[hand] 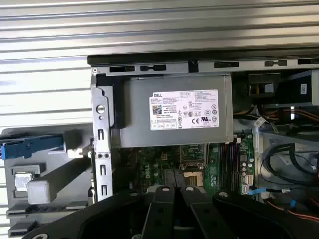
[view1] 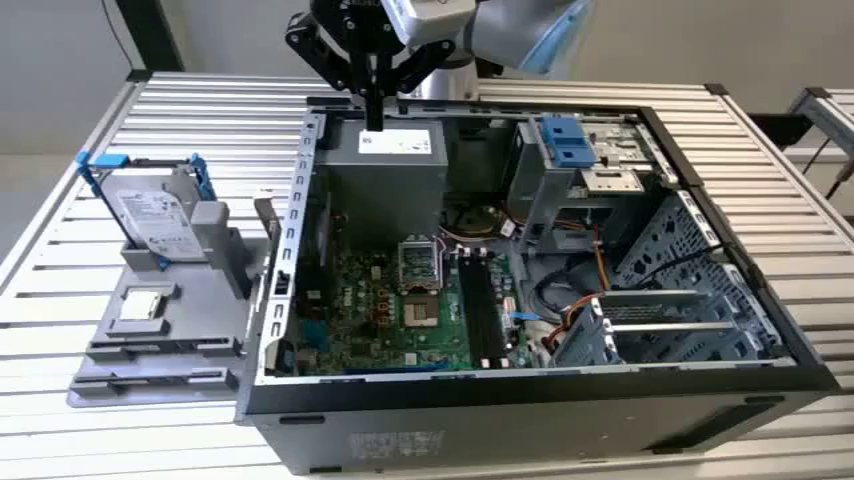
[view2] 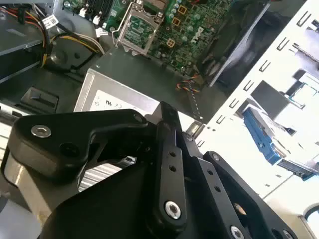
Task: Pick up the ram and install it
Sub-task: 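Reach for the ram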
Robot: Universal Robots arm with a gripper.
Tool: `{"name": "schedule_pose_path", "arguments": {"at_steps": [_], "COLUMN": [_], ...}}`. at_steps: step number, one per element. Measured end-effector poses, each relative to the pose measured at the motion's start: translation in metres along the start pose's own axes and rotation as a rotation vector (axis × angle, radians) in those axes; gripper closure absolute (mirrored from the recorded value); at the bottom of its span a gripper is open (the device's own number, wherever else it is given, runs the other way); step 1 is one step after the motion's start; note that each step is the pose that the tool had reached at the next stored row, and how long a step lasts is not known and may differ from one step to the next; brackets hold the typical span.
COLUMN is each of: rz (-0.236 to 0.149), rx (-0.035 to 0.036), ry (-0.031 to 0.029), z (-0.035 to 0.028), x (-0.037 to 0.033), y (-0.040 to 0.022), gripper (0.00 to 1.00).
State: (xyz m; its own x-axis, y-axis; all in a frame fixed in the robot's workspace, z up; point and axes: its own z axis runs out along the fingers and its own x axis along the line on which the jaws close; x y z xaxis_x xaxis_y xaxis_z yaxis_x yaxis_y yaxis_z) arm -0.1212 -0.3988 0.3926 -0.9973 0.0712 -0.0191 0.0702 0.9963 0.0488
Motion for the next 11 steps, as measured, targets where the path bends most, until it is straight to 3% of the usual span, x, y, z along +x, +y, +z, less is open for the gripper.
{"name": "schedule_pose_path", "arguments": {"at_steps": [11], "rz": [0.000], "rx": [0.0000], "ry": [0.0000], "z": [0.0000], "x": [0.0000], "y": [0.0000], "gripper": [1.00]}}
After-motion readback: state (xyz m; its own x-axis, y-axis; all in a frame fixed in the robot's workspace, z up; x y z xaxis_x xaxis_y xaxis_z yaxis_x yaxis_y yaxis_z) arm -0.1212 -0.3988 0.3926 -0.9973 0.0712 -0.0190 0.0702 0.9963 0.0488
